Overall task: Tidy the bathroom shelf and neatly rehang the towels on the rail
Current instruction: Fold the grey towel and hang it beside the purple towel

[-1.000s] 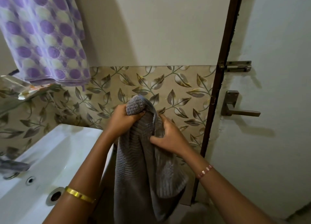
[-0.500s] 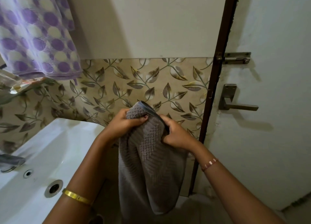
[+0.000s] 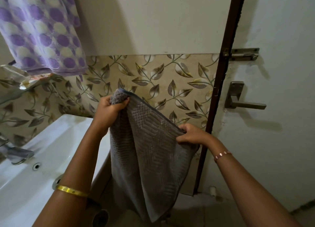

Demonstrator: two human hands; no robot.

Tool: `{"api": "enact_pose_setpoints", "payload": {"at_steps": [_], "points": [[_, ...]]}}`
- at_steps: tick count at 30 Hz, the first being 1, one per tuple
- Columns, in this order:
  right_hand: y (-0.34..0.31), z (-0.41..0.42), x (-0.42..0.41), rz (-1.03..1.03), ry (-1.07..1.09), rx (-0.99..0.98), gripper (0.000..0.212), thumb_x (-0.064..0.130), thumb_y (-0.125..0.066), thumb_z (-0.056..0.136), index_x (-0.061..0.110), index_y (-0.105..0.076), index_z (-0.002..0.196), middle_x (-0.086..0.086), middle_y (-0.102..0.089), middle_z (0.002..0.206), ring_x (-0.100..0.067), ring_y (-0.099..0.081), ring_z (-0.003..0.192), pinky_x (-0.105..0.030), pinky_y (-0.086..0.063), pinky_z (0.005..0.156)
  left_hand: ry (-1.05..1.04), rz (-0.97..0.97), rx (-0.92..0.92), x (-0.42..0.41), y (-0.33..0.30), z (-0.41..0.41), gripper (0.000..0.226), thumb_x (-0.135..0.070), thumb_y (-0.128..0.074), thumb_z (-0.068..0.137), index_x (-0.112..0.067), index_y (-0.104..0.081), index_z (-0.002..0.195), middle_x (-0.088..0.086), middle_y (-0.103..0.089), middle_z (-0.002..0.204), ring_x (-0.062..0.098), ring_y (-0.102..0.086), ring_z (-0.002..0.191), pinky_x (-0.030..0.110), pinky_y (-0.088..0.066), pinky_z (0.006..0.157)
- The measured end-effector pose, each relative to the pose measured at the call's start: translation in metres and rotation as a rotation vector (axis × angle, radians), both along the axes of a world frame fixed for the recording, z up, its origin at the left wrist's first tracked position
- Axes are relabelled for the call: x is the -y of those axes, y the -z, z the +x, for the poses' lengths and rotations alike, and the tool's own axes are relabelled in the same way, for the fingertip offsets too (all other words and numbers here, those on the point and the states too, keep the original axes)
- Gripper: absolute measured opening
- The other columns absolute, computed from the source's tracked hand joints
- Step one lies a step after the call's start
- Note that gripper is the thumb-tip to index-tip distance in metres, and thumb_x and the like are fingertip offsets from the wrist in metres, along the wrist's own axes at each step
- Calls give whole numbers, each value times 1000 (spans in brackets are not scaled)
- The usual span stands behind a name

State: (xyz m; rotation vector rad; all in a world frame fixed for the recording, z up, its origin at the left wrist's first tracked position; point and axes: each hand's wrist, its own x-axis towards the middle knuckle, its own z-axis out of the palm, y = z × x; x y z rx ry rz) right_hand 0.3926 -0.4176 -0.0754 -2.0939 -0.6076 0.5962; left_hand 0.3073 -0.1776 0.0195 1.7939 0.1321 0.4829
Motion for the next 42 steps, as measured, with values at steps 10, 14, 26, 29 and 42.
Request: {"api": "enact_pose_setpoints", "payload": {"at_steps": [10, 14, 26, 29, 42], "points": [[-20, 20, 17, -537, 304, 619, 30, 30, -67, 77, 21, -64, 105, -3, -64, 97, -23, -56, 99, -41, -42, 91, -273, -212, 126, -18, 27, 6, 18, -14, -58, 87, -26, -60, 74, -4, -61, 78, 9, -58, 76, 22, -50, 67], [-14, 21, 24, -90, 572, 572, 25, 18, -68, 77, 13, -66, 102, -6, -67, 90, -23, -61, 91, -30, -48, 79, -282, -329, 113, -22, 30, 8, 11, -17, -60, 85, -24, -63, 78, -3, -64, 82, 11, -61, 79, 23, -50, 67], [-83, 16, 19, 1096, 514, -80, 23, 8, -73, 67, 15, -67, 88, 1, -74, 76, -14, -70, 75, -22, -58, 64, 150, -707, 51, -32, 14, 5, 29, -20, -46, 90, -22, -74, 80, -7, -74, 81, 9, -69, 80, 26, -58, 73], [-109, 18, 29, 1174, 124, -208, 40, 21, -84, 52, 15, -72, 89, -3, -75, 84, -18, -70, 82, -28, -59, 71, 464, -747, 125, -42, 1, -1, 13, -21, -71, 68, -18, -73, 80, -3, -74, 81, 13, -70, 78, 30, -59, 72], [-150, 41, 26, 1027, 69, -35, 21, 18, -72, 71, 12, -71, 90, -3, -76, 86, -16, -71, 80, -27, -58, 70, 336, -585, 81, -29, -25, 25, 33, -22, -41, 91, -18, -72, 82, -2, -74, 78, 11, -70, 74, 23, -57, 64]]}}
